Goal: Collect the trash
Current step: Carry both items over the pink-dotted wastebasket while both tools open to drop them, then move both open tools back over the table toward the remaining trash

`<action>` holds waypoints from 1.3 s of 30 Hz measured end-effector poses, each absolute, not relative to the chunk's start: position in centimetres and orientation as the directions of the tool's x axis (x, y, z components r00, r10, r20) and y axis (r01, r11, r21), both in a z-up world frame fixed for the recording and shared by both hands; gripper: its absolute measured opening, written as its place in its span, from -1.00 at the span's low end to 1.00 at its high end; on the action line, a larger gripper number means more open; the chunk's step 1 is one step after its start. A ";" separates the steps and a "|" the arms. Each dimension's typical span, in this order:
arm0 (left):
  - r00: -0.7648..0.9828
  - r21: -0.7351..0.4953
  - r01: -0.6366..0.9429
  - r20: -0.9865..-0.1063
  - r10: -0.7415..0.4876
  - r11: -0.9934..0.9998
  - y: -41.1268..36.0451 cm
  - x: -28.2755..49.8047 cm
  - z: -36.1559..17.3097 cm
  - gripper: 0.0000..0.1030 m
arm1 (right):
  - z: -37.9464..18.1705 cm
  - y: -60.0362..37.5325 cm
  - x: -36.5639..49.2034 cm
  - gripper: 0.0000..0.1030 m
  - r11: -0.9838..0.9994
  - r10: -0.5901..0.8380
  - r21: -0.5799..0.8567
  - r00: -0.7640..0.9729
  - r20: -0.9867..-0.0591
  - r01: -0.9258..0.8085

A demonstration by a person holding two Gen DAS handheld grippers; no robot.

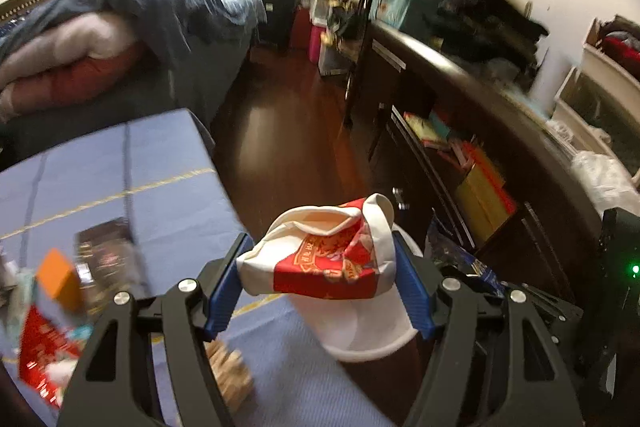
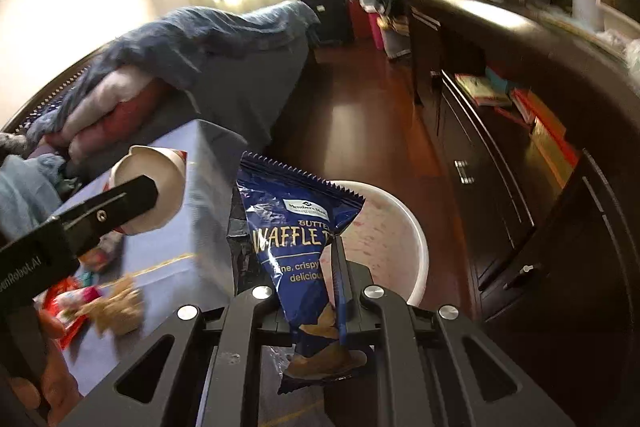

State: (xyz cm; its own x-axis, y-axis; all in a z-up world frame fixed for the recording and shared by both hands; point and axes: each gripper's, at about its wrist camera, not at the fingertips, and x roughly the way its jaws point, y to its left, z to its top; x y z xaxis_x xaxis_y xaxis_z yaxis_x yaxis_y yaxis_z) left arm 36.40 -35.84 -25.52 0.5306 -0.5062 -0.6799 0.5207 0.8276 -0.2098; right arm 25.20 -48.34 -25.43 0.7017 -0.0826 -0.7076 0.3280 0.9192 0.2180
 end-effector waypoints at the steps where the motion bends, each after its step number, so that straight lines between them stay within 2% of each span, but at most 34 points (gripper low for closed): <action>1: 0.515 -0.214 0.524 -0.691 -0.507 0.824 -36.3 36.9 -26.1 0.35 | -26.0 -48.8 25.4 -0.69 0.917 -0.086 0.216 0.697 -0.712 0.334; 4: 0.466 -0.228 0.524 -0.731 -0.499 0.821 -38.1 38.9 -28.1 0.41 | -27.8 -50.2 27.0 -0.54 0.908 -0.103 0.208 0.673 -0.732 0.364; 5: 0.453 -0.232 0.525 -0.738 -0.499 0.819 -38.5 39.5 -28.7 0.49 | -28.3 -50.7 27.5 -0.53 0.903 -0.107 0.208 0.667 -0.737 0.375; 7: 0.453 -0.230 0.518 -0.743 -0.492 0.824 -38.8 40.1 -29.3 0.53 | -29.2 -51.4 28.2 -0.49 0.896 -0.107 0.214 0.655 -0.748 0.390; 9: 0.453 -0.244 0.521 -0.733 -0.508 0.818 -38.6 40.3 -29.3 0.58 | -29.6 -51.8 28.3 -0.42 0.889 -0.106 0.222 0.652 -0.751 0.400; 12: 0.484 -0.244 0.524 -0.703 -0.521 0.816 -37.9 39.8 -28.7 0.74 | -29.7 -51.7 28.0 -0.19 0.886 -0.114 0.224 0.658 -0.745 0.407; 17: 0.533 -0.227 0.516 -0.670 -0.517 0.826 -36.2 38.0 -27.0 0.79 | -28.5 -50.4 27.2 -0.07 0.898 -0.133 0.194 0.664 -0.736 0.395; 20: 0.571 -0.216 0.497 -0.648 -0.504 0.841 -34.7 36.7 -25.7 0.87 | -27.1 -48.8 26.4 0.20 0.911 -0.153 0.164 0.678 -0.719 0.379; 21: 0.587 -0.208 0.489 -0.640 -0.496 0.847 -34.0 36.2 -25.3 0.89 | -26.6 -48.2 26.2 0.37 0.914 -0.160 0.155 0.684 -0.712 0.375; 25: 0.646 -0.174 0.443 -0.618 -0.447 0.880 -30.7 34.4 -23.7 0.93 | -24.9 -45.4 25.0 0.62 0.929 -0.156 0.140 0.706 -0.691 0.342; 33: 0.696 -0.187 0.302 -0.627 -0.350 0.935 -22.0 32.8 -22.2 0.93 | -22.5 -38.7 23.5 0.92 0.962 -0.074 0.141 0.724 -0.686 0.232; 39: 0.730 -0.157 0.164 -0.645 -0.227 0.974 -14.7 31.3 -22.4 0.93 | -21.2 -33.1 22.6 0.93 0.983 0.016 0.144 0.734 -0.679 0.111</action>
State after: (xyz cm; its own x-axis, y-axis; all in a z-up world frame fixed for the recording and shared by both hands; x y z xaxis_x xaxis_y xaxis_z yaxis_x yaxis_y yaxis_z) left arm 31.28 -14.69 -22.43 0.7297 -0.2266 -0.6451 0.1637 0.9740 -0.1569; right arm 22.56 -33.07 -21.20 0.7339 0.0163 -0.6791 0.1110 0.9834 0.1435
